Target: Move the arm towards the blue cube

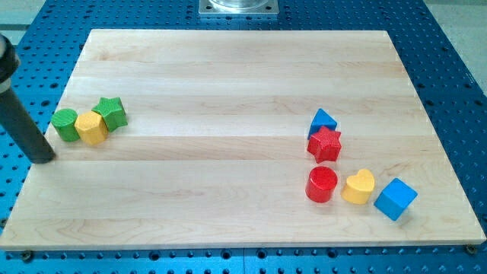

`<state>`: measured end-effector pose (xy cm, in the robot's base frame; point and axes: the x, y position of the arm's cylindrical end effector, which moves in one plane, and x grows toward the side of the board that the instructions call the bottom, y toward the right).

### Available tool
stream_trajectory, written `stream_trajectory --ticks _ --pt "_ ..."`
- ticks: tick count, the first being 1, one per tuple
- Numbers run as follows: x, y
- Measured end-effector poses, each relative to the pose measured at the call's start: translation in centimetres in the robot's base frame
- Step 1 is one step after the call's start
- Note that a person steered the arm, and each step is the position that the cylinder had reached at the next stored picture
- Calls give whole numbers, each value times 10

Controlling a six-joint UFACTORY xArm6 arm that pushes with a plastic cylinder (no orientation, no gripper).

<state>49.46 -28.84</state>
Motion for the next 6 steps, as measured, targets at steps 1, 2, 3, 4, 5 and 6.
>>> stream_trajectory --ticks 1,2,3,4,5,6 --pt "0 64" --pt "-17 156" --pt "-54 260" --pt "-84 338" --pt "-110 419" --pt "-111 483"
